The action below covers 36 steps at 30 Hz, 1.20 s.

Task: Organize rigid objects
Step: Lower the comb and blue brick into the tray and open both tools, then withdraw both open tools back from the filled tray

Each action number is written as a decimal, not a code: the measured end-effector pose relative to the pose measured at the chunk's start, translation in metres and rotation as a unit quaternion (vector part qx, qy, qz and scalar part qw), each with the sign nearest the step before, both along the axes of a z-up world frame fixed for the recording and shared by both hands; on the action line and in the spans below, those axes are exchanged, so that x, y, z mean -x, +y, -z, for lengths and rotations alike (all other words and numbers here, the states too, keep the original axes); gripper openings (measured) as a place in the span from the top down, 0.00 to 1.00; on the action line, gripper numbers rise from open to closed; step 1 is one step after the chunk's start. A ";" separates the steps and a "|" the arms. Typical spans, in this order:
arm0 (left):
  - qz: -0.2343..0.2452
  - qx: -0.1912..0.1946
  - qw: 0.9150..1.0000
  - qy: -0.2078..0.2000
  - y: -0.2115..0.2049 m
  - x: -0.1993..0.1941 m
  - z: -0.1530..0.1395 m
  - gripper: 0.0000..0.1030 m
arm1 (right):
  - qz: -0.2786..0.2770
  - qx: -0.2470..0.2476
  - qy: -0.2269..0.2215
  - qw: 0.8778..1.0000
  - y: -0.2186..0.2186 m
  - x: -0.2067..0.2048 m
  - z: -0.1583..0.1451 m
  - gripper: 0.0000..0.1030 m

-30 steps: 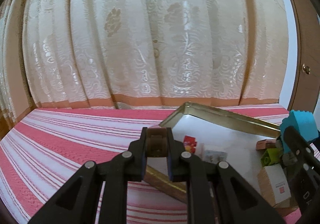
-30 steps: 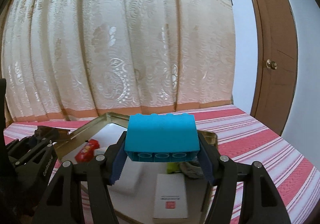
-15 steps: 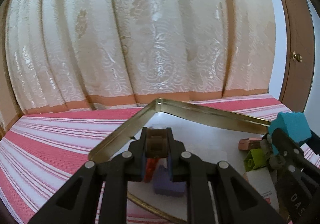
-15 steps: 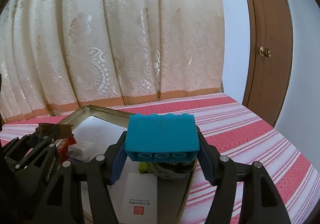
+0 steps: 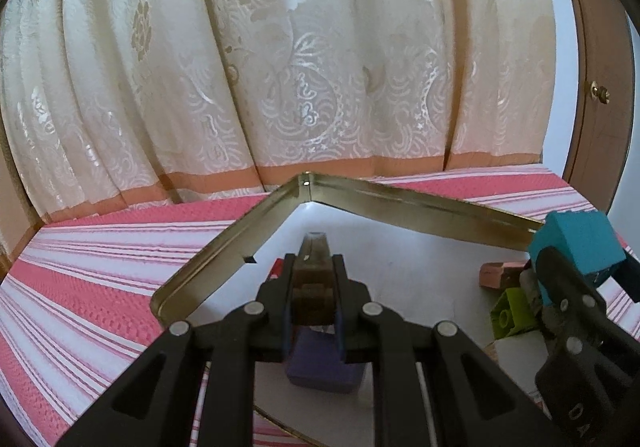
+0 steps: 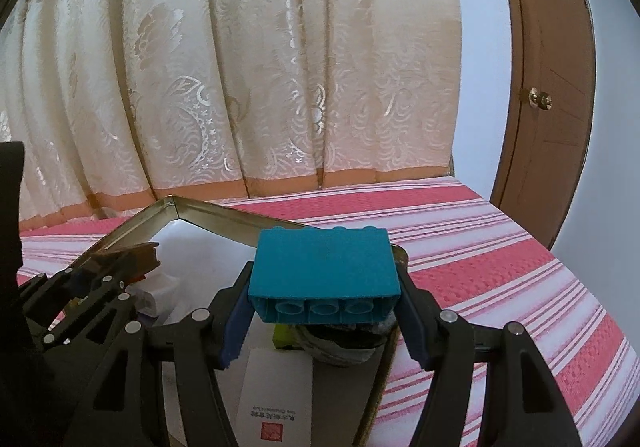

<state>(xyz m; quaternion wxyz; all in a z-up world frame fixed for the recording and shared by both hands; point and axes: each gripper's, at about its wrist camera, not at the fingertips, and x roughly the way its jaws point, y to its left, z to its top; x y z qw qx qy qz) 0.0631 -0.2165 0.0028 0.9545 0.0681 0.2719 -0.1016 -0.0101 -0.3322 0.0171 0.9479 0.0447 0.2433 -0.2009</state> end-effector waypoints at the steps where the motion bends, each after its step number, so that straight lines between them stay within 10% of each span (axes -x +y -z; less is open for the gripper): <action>1: -0.001 -0.001 1.000 0.004 0.001 -0.001 0.001 0.87 | -0.004 -0.004 0.002 1.000 0.000 -0.001 0.000 0.36; 13: -0.019 -0.006 0.999 0.032 0.003 -0.012 0.006 0.82 | -0.011 -0.024 0.011 1.000 -0.001 -0.010 0.001 0.35; 15: -0.032 -0.005 0.999 0.033 0.005 -0.012 0.006 0.56 | -0.019 -0.033 0.020 0.999 -0.002 -0.013 0.002 0.33; 17: -0.059 -0.003 0.998 0.035 0.011 -0.014 0.007 0.10 | -0.015 -0.041 0.021 0.999 -0.004 -0.012 0.002 0.33; 19: -0.072 0.012 0.996 0.042 0.018 -0.016 0.008 0.01 | -0.019 -0.058 0.017 0.998 -0.008 -0.011 0.003 0.27; 36: -0.038 0.009 0.998 0.049 0.013 -0.014 0.009 0.00 | -0.048 -0.135 -0.025 0.989 -0.018 0.000 0.001 0.17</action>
